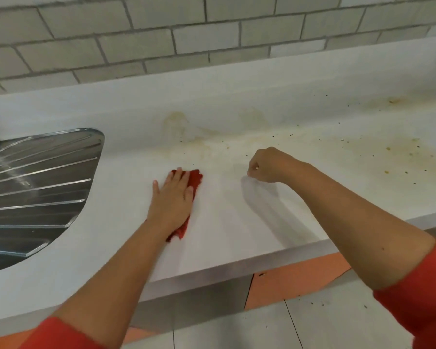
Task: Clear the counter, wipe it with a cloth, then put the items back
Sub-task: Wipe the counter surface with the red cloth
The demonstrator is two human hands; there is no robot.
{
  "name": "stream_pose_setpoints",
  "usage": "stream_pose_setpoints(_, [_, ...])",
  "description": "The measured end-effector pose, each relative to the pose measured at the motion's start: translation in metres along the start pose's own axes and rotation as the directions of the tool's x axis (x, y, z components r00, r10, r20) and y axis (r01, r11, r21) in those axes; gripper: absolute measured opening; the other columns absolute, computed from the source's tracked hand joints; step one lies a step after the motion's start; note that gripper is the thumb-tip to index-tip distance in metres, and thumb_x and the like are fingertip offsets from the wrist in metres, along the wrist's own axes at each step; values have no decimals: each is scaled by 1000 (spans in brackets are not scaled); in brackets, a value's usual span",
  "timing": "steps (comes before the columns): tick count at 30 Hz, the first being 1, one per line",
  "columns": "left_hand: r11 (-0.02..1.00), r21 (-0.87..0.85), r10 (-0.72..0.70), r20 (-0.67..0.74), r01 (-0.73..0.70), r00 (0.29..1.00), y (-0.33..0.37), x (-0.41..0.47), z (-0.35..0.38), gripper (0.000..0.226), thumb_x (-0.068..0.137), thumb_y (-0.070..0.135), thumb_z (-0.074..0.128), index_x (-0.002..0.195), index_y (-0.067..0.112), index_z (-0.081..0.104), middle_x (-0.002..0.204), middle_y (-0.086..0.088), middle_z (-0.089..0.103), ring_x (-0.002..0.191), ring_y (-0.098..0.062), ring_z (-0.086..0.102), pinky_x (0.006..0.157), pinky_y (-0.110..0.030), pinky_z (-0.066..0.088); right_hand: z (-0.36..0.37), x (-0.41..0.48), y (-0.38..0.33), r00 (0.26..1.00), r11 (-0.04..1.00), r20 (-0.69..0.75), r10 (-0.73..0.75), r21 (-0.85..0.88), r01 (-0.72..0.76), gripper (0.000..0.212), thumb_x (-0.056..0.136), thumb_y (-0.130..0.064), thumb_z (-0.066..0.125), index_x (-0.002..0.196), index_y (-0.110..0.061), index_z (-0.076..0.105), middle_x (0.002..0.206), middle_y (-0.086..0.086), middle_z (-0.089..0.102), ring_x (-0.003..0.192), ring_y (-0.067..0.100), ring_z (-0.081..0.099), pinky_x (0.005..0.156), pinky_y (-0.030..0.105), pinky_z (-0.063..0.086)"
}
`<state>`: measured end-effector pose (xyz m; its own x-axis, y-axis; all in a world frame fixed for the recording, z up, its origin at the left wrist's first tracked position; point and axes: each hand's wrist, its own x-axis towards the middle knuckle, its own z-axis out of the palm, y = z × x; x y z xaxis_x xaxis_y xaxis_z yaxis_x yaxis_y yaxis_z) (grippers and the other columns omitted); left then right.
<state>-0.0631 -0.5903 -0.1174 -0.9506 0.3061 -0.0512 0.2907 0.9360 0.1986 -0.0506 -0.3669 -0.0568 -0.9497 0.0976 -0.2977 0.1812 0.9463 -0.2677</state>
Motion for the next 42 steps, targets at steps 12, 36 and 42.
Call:
stream_pose_setpoints(12, [965, -59, 252, -68, -256, 965, 4, -10, 8, 49, 100, 32, 22, 149, 22, 20, 156, 3, 14, 145, -12, 7, 117, -42, -1, 3, 14, -15, 953, 943, 28, 300, -161, -292, 65, 83, -52, 60, 132, -11, 44, 137, 12, 34, 127, 35, 36, 98, 38, 38])
stream_pose_setpoints(36, [996, 60, 74, -43, -71, 996, -104, 126, -25, 50, 101, 26, 19, 148, 8, 18, 157, -8, 16, 145, -23, 12, 116, -46, 12, -5, 28, -39, 910, 912, 161, 382, -223, -343, 51, 84, -41, 65, 116, -2, 56, 86, 3, 51, 86, 22, 47, 72, 25, 36])
stream_pose_setpoints(42, [966, 32, 255, 5, -255, 967, -39, 129, -10, 51, 101, 29, 18, 149, 12, 15, 158, -5, 12, 146, -22, 8, 117, -48, 8, -2, 24, -38, 911, 915, 144, 387, -186, -359, 54, 85, -40, 63, 122, -1, 53, 120, 11, 60, 101, 25, 56, 75, 25, 37])
